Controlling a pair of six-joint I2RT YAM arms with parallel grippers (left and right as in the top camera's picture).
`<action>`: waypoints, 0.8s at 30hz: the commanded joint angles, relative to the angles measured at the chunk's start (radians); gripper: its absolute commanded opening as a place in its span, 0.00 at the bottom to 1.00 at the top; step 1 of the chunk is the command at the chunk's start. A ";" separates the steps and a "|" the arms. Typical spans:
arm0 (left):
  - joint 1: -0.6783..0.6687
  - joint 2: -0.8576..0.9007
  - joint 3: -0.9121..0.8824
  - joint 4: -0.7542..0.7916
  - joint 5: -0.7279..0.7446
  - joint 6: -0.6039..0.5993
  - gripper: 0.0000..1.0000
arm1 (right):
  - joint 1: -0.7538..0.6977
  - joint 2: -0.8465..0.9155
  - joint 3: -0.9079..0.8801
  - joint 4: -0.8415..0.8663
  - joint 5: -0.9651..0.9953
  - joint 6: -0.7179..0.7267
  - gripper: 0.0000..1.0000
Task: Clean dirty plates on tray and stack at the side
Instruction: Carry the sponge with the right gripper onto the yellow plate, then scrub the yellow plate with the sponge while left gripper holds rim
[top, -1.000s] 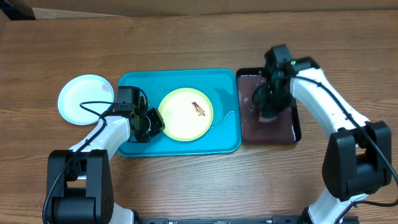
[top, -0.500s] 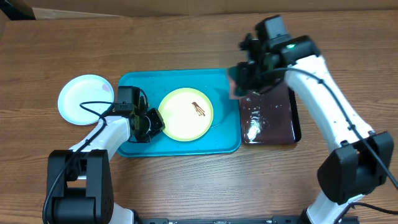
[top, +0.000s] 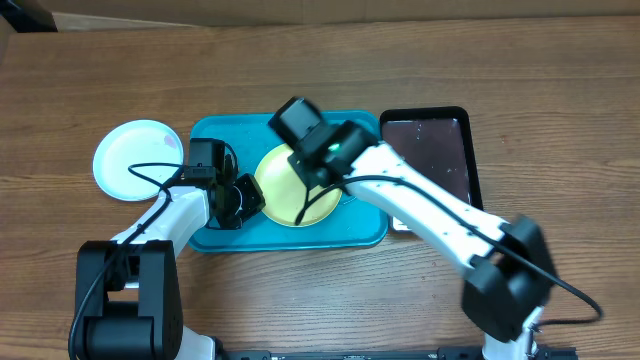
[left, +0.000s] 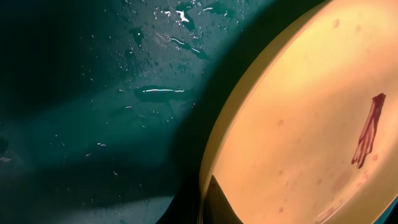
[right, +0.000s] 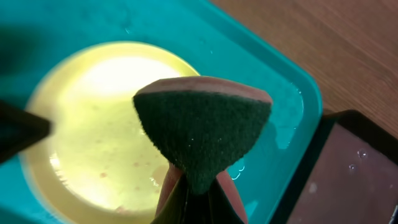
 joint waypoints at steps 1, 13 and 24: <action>-0.007 0.017 -0.003 0.001 0.009 -0.005 0.04 | 0.006 0.072 0.004 0.012 0.126 0.001 0.04; -0.007 0.017 -0.003 0.000 0.027 -0.004 0.04 | -0.027 0.208 -0.002 0.065 0.082 0.002 0.04; -0.007 0.017 -0.003 -0.016 0.035 -0.001 0.04 | -0.065 0.313 -0.002 0.069 -0.202 0.030 0.04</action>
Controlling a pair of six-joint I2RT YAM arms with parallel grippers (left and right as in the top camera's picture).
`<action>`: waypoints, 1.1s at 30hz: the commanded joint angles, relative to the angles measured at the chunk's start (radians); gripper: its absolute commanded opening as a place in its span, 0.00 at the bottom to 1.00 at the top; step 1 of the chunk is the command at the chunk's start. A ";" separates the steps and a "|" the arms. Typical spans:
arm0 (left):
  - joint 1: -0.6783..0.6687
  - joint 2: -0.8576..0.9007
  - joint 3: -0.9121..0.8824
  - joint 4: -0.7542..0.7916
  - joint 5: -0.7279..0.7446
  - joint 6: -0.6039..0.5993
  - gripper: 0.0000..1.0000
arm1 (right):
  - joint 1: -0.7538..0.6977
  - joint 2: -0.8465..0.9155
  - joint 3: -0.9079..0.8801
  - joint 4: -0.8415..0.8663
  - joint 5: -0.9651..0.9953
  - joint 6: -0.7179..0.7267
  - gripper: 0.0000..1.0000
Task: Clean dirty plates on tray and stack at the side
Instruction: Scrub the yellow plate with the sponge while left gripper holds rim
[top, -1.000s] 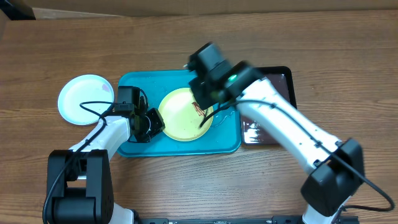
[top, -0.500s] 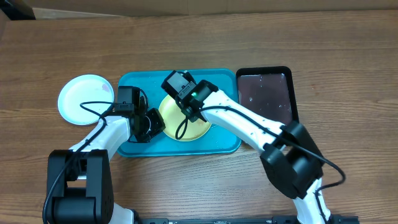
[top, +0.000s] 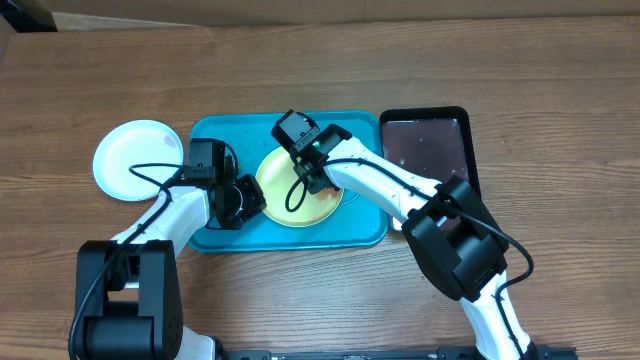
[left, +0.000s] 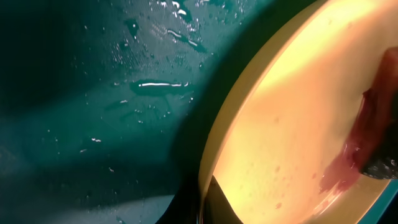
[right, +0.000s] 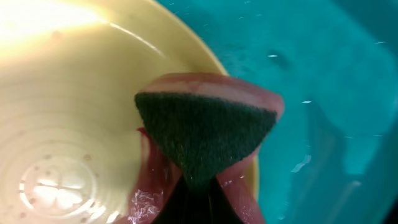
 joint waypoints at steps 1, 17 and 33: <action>-0.006 0.016 -0.003 -0.011 0.021 -0.001 0.04 | -0.009 0.059 -0.001 -0.014 -0.199 0.015 0.04; -0.006 0.016 -0.003 -0.011 0.021 -0.001 0.04 | -0.003 0.031 0.093 -0.106 -0.603 0.010 0.04; -0.006 0.016 -0.003 -0.011 0.019 -0.001 0.07 | -0.351 -0.095 0.412 -0.530 -0.483 -0.049 0.04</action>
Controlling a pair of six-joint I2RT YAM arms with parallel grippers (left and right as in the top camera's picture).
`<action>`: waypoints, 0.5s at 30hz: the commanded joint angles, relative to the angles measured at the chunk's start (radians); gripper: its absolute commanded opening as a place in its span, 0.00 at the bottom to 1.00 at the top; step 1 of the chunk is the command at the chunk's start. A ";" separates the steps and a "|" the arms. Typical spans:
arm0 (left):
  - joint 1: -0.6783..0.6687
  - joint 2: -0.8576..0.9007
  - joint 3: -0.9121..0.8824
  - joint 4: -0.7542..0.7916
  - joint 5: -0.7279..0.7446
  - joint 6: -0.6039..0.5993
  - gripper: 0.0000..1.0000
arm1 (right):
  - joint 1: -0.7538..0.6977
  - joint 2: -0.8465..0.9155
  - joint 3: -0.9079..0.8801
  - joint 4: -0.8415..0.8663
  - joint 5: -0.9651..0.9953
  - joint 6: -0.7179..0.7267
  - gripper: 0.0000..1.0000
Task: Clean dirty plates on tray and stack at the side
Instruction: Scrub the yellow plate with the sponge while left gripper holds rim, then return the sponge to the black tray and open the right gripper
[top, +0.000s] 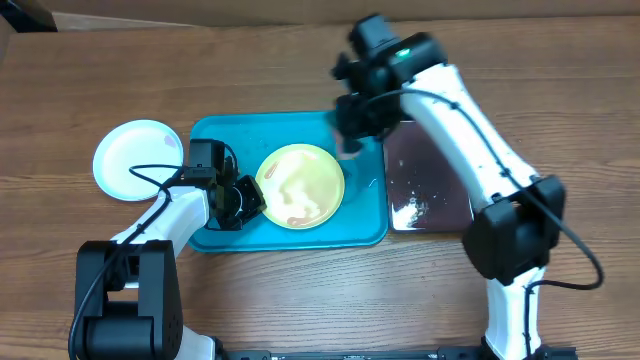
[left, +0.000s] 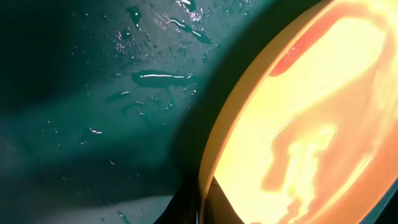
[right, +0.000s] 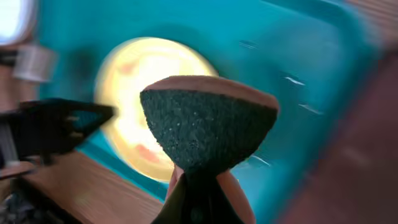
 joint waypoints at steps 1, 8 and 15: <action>-0.007 0.016 -0.003 0.002 0.011 -0.001 0.07 | -0.078 -0.016 -0.021 -0.042 0.153 -0.015 0.04; -0.007 0.016 -0.003 0.002 0.011 -0.002 0.08 | -0.197 -0.016 -0.228 0.023 0.219 -0.015 0.04; -0.007 0.016 -0.003 0.002 0.011 -0.002 0.12 | -0.246 -0.016 -0.444 0.200 0.219 -0.015 0.07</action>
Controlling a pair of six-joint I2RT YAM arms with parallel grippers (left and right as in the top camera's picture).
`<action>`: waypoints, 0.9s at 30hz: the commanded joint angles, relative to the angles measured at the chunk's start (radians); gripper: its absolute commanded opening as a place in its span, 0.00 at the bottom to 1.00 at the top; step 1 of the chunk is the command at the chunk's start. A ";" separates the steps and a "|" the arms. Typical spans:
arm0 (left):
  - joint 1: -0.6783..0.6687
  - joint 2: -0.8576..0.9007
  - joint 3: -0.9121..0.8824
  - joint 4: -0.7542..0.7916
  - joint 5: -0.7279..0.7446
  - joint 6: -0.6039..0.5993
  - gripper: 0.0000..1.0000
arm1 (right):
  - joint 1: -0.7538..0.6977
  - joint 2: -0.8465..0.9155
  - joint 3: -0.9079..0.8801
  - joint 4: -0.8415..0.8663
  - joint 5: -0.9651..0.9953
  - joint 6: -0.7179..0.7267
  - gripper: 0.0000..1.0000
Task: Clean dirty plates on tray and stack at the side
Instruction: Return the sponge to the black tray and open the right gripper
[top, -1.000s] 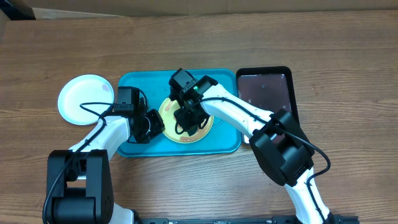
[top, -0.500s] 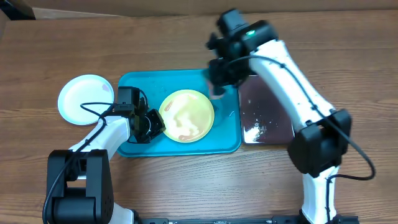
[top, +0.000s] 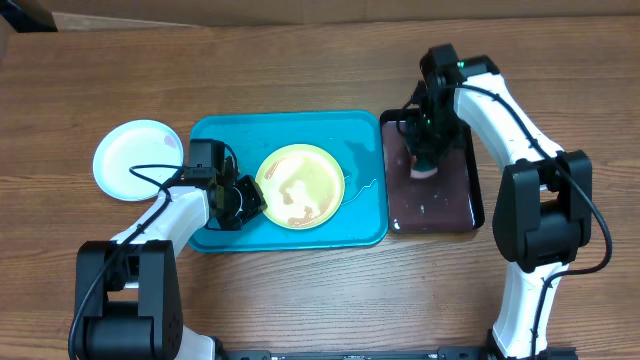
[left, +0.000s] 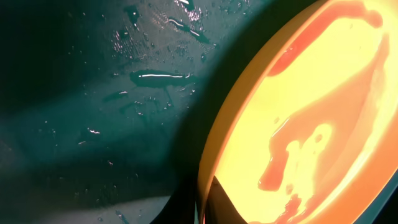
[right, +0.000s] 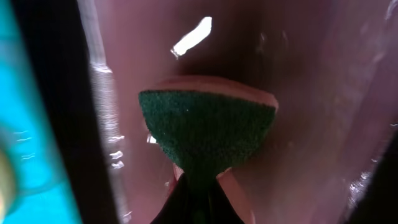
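Note:
A yellow plate (top: 300, 186) smeared with watery red streaks lies in the teal tray (top: 225, 135). My left gripper (top: 250, 200) is shut on the plate's left rim. In the left wrist view the fingers pinch that rim (left: 204, 196), and the plate (left: 311, 106) shows wet red smears. My right gripper (top: 427, 158) is shut on a green-and-pink sponge (right: 207, 127). It holds the sponge down in the black tray (top: 462, 125) of reddish water. A clean white plate (top: 133, 160) sits on the table left of the teal tray.
The black tray's rim (right: 56, 93) runs beside the teal tray's edge (right: 28, 168). Wooden table surrounds both trays. Water drops lie on the teal tray floor (left: 155, 78).
My right gripper, still holding the sponge, has moved from above the teal tray's back right corner to low over the black tray's reddish water. The left gripper and yellow plate have not moved.
The sponge first hung over the yellow plate, which bore one red streak. Then it pressed on the plate at the streak. Later it was lifted away, leaving the plate wet and smeared red. Now the sponge is in the black tray. My left gripper held the rim throughout.

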 joint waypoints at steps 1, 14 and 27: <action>-0.007 0.016 -0.003 0.002 0.007 -0.002 0.15 | -0.010 -0.014 -0.048 0.033 0.009 -0.007 0.21; -0.010 0.023 -0.003 -0.002 -0.005 -0.002 0.22 | -0.120 -0.015 0.200 -0.037 0.008 0.091 0.85; -0.033 0.038 0.013 -0.023 -0.029 -0.005 0.04 | -0.395 -0.014 0.203 -0.037 -0.002 0.125 1.00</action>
